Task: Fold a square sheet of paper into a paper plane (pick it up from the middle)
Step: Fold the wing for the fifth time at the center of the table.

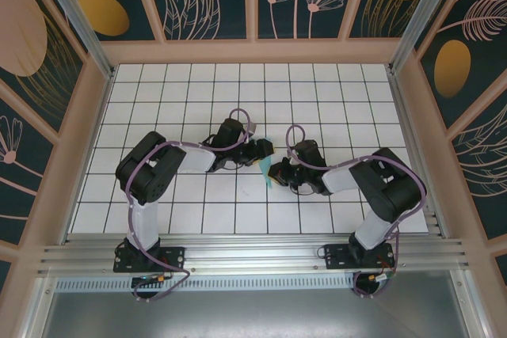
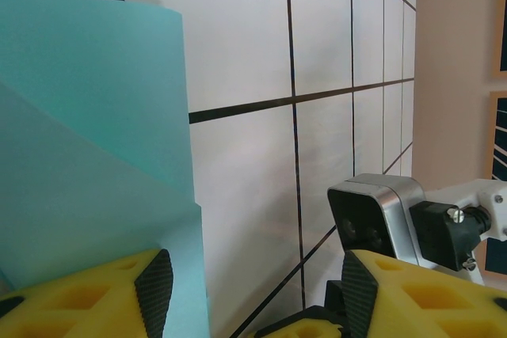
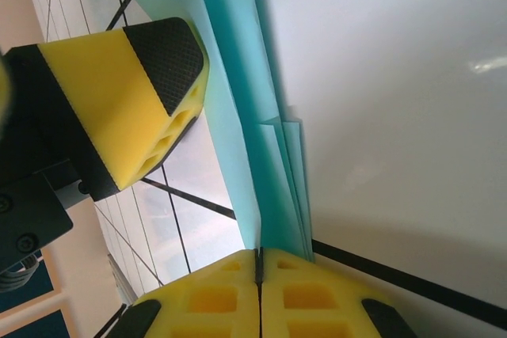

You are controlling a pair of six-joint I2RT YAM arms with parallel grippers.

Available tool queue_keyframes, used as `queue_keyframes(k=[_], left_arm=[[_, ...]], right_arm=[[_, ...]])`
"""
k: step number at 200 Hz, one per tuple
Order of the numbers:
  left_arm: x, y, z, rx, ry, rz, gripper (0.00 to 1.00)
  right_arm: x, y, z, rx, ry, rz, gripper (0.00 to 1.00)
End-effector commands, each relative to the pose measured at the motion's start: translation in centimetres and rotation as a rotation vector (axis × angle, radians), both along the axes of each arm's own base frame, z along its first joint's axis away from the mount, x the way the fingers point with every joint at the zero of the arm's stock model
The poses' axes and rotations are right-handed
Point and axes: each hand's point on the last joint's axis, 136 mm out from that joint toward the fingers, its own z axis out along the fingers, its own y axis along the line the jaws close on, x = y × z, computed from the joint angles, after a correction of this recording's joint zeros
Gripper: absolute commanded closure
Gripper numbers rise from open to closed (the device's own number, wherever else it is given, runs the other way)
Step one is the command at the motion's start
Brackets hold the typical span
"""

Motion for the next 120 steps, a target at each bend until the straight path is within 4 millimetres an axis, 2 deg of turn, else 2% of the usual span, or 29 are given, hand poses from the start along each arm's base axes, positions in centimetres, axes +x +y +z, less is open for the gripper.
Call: queue_keyframes(k=[1, 53, 94, 120], left_arm=[[-0.2, 0.7, -2.3, 0.073, 0.028, 0.007, 0.38], [-0.2, 0.8, -2.3, 0.077, 0.029, 0.006, 0.38], [-0.2, 0.8, -2.3, 0.078, 0.031, 0.006, 0.39], [-0.2, 0.7, -2.3, 0.077, 0.032, 0.006, 0.39]], right_arm=[[-1.4, 0.1, -1.3, -0.022, 0.051, 0.046, 0.91], [-1.3, 0.2, 0.6, -0.016, 0.019, 0.057, 0.86], [-2.1, 0.2, 0.4, -0.028, 0.028, 0.081, 0.84], [-2.5, -0.4, -0.7, -0.071, 0.046, 0.072, 0.89]])
